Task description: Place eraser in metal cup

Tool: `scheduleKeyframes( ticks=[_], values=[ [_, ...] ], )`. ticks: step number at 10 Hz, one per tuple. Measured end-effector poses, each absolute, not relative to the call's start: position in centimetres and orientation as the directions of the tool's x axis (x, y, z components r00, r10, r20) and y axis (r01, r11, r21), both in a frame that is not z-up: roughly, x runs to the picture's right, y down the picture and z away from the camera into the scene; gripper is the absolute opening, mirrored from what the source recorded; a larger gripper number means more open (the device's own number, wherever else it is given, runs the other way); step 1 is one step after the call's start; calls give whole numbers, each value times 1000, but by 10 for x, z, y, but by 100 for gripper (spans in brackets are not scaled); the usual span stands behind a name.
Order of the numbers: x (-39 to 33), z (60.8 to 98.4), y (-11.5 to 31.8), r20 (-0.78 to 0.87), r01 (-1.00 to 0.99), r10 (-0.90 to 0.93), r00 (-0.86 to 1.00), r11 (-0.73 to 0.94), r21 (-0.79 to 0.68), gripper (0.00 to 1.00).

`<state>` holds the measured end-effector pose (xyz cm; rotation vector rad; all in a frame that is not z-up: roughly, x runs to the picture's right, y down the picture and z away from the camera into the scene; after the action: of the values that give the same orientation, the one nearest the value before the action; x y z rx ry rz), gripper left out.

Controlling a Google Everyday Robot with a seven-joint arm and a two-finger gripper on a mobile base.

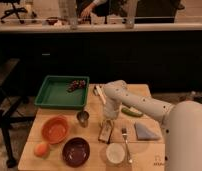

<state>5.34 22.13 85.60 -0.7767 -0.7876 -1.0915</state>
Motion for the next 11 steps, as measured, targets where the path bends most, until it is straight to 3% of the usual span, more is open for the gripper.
scheduleKeyframes(
  ticks=[7,11],
  values=[
    [42,822,138,787,964,-568,239,236,-123,0],
    [28,821,124,781,975,-592,196,199,-94,0]
  ],
)
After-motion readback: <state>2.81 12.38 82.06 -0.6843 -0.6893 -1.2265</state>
